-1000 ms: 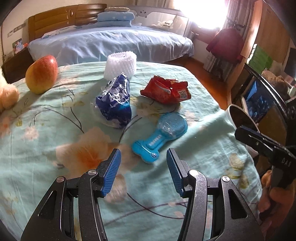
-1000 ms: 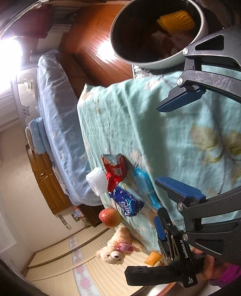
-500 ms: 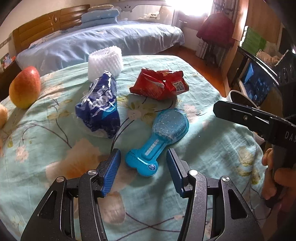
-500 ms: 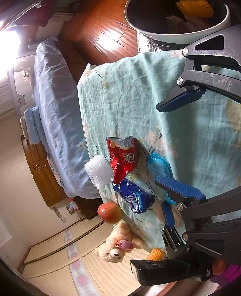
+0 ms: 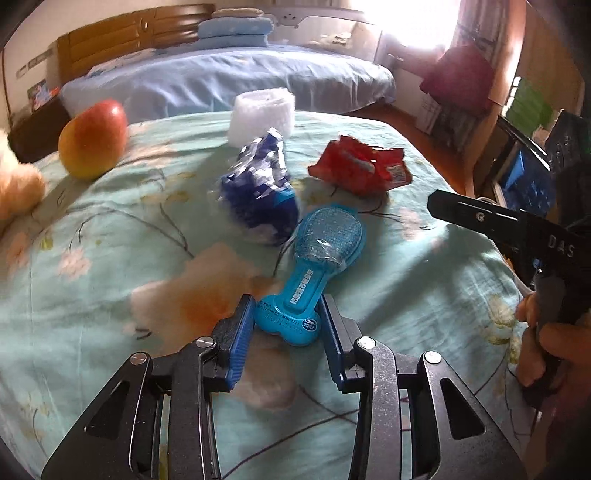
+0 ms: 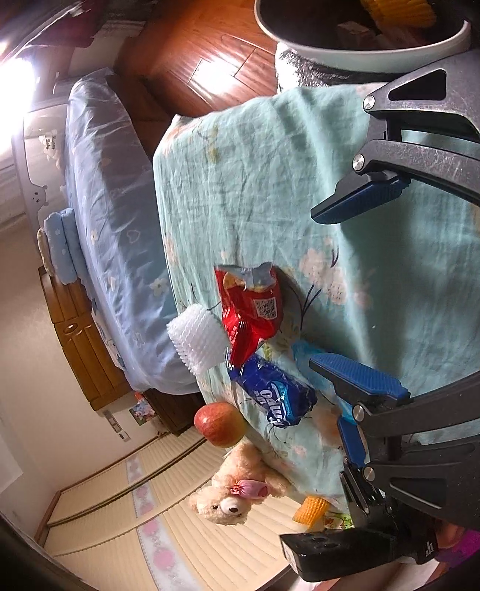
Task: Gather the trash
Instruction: 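Grasp the blue brush with the left gripper while the right gripper grasps the red chip bag, then carry the blue brush and red chip bag over the black bin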
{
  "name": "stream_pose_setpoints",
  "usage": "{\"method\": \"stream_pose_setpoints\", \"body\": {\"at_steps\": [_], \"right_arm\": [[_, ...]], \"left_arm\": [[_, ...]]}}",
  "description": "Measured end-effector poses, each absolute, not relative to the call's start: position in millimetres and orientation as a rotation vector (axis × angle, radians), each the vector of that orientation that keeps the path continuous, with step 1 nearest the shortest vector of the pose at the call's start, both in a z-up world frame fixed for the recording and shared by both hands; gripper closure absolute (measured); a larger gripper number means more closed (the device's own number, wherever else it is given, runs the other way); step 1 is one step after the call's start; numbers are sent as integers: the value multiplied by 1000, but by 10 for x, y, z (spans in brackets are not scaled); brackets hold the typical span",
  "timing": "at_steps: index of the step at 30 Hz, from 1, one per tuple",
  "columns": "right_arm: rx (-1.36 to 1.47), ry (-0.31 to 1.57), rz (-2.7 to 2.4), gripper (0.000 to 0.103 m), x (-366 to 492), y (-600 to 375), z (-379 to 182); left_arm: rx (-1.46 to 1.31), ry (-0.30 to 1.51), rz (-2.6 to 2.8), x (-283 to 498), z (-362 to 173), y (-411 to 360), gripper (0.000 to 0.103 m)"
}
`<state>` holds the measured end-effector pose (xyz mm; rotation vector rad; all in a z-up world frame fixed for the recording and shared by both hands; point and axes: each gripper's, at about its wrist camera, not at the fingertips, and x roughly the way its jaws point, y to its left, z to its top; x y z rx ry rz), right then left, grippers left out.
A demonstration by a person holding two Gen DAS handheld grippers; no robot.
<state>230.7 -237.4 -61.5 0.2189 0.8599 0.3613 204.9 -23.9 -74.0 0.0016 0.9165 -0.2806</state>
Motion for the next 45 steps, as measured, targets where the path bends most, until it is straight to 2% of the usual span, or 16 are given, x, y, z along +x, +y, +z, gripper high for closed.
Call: {"method": "stream_pose_setpoints", "body": {"at_steps": [8, 14, 15, 16, 18, 19, 31, 45], "right_arm": [[176, 871, 391, 29, 2556, -2137, -689], [144, 881, 390, 30, 2766, -2022, -739], [137, 884, 386, 33, 2787, -2010, -750], [129, 887, 383, 46, 2802, -2000, -763], [119, 899, 378, 62, 2817, -1992, -788], [123, 894, 376, 63, 2796, -2008, -785], [187, 852, 348, 64, 2329, -2327, -600], [253, 815, 243, 64, 1751, -2872, -512]], "left_arm": [[45, 911, -282, 2109, -757, -364, 66], [0, 905, -285, 2098, -749, -282, 70], [-6, 904, -282, 2093, -747, -274, 70], [-10, 903, -279, 2085, -746, -264, 70], [-21, 900, -276, 2059, -738, -246, 70], [-26, 898, -276, 2044, -732, -243, 70], [-81, 870, -313, 1875, -646, -405, 70], [-44, 875, -431, 1773, -626, -1040, 70]]}}
